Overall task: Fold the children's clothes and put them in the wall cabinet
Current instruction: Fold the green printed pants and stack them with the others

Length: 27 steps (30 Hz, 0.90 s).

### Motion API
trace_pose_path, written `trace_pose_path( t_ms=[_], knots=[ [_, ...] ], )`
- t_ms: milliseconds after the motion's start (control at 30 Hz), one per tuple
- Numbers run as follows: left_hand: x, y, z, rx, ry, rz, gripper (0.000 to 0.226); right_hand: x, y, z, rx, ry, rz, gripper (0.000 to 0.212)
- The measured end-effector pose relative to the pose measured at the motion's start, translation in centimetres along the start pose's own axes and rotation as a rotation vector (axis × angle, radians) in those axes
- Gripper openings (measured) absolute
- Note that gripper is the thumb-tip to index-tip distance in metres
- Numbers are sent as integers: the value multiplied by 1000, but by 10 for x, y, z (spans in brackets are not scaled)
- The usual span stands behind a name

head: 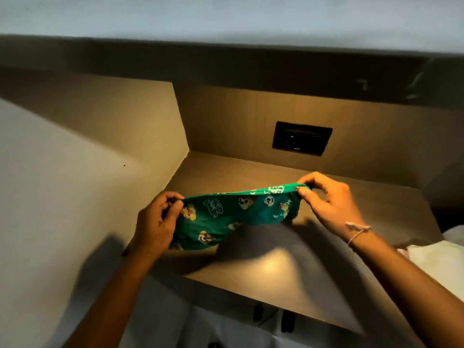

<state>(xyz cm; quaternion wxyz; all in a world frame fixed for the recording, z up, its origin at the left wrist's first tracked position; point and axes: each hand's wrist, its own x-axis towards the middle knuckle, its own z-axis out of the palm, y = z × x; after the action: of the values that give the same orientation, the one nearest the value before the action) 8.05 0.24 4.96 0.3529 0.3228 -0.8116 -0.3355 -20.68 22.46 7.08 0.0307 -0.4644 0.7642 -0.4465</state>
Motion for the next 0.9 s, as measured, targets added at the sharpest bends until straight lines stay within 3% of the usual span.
trace_pose_path(
  t_ms=[233, 367, 500, 567, 633, 733, 800, 900],
  knots=[
    [117, 24, 56, 9, -40, -51, 12, 63, -11, -34, -161, 159, 148, 9],
    [162, 72, 66, -111, 85, 23, 6, 84, -34, -74, -214, 372, 165, 14],
    [152, 117, 44, -216, 256, 248, 13, 47, -74, -112, -135, 618, -95, 18],
    [124, 122, 31, -212, 256, 381, 15, 7, -78, -123, -348, 597, -129, 20],
    [87, 109, 31, -200, 133, 463, 26, -40, -64, -122, -461, 502, -112, 21],
    [30, 67, 52, -165, -155, 414, 21, -114, -28, -94, -470, 355, -26, 16],
    [-5, 32, 72, -17, -368, 436, 14, -161, 2, -69, -533, 195, 113, 18],
    [-43, -8, 88, 217, -684, 475, 26, -208, 25, -45, -589, -54, 331, 20]
  ],
)
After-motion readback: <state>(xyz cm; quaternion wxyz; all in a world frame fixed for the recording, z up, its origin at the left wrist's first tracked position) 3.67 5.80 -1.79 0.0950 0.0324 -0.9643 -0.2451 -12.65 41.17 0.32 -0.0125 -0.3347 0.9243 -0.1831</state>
